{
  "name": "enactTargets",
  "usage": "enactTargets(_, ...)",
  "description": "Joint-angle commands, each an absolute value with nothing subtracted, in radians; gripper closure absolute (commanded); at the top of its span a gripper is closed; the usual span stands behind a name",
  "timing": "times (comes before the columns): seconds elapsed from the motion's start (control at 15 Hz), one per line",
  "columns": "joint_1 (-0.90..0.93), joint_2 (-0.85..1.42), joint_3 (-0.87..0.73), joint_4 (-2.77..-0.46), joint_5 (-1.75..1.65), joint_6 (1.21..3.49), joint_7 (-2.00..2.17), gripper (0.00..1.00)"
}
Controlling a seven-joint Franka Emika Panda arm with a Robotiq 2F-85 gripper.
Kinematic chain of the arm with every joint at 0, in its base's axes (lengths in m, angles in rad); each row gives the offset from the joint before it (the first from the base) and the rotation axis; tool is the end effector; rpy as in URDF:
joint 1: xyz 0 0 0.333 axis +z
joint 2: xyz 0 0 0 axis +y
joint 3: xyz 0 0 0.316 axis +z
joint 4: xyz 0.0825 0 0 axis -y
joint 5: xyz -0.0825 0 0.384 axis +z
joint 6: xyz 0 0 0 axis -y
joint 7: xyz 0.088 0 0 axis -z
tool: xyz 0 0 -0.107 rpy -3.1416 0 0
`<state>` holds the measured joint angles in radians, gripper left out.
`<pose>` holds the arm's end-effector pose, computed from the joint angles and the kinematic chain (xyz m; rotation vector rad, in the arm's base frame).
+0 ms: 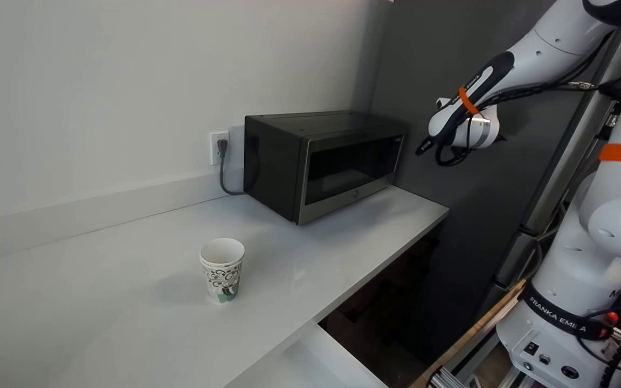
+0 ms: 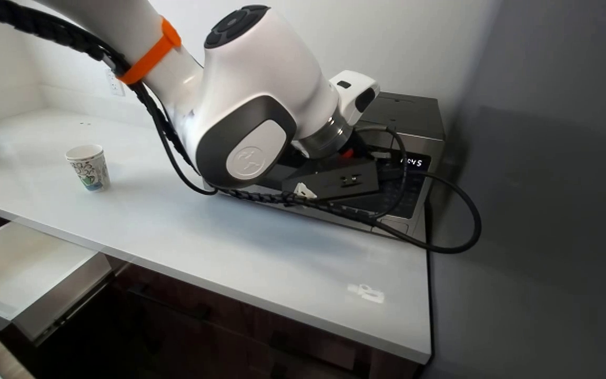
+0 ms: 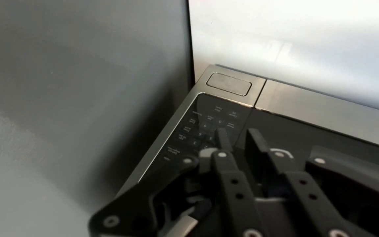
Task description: Press a button on the microwave.
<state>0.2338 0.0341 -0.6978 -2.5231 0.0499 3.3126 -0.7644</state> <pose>0.4550 -0.2328 0.3578 2.5471 0.3290 0.8350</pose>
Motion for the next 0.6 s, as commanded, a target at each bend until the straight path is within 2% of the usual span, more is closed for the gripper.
enactTargets(0.0, 0.210, 0.110, -0.673, -2.490, 0.054, 3.345, -0.715, 1.00)
enactTargets(0.4, 0.083, 0.165, -0.544, -2.458, 0.027, 3.389, -0.638, 1.00)
enactTargets(0.53, 0.132, 0.131, -0.586, -2.473, 0.049, 3.352, -0.680, 0.99)
